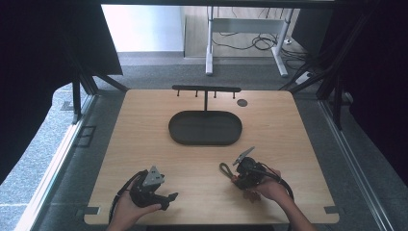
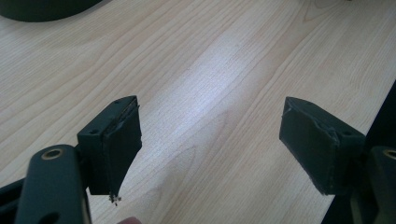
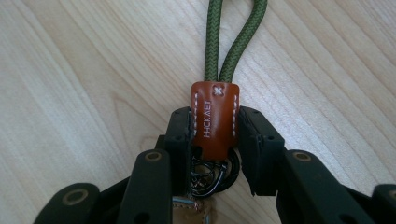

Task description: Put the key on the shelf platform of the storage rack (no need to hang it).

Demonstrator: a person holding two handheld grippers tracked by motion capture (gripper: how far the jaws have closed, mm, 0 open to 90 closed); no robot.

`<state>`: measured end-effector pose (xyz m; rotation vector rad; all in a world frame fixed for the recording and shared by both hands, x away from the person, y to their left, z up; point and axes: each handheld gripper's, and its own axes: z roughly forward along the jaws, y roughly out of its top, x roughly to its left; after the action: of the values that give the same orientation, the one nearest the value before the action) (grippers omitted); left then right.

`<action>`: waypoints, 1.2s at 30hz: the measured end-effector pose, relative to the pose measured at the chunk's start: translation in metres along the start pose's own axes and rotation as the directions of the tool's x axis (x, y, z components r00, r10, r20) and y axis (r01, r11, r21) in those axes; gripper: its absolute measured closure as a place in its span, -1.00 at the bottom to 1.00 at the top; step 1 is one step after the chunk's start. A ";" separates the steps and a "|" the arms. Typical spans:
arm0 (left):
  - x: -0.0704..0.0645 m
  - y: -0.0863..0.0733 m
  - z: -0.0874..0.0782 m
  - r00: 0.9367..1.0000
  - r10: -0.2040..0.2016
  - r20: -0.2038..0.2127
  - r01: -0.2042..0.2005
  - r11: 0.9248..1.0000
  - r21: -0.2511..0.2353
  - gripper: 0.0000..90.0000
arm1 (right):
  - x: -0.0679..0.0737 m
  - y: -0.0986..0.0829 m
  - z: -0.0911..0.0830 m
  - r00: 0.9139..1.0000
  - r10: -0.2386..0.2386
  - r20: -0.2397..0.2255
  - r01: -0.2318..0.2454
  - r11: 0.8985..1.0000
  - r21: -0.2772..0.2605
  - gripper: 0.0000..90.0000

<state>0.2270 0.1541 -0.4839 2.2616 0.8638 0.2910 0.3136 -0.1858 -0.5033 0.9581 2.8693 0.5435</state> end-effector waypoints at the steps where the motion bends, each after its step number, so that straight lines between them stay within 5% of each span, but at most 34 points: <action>1: 0.000 0.000 0.000 1.000 -0.001 -0.001 0.001 1.000 -0.001 -0.52 | 0.000 0.000 0.000 1.000 -0.003 -0.005 0.003 1.000 -0.002 0.48; 36: -0.001 0.000 0.001 1.000 0.003 0.000 -0.003 1.000 0.002 -0.52 | 0.008 0.014 -0.064 0.998 -0.042 0.045 0.049 0.985 -0.167 0.49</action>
<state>0.2267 0.1531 -0.4841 2.2653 0.8616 0.2920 0.3044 -0.1900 -0.4382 0.8650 2.7479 0.7388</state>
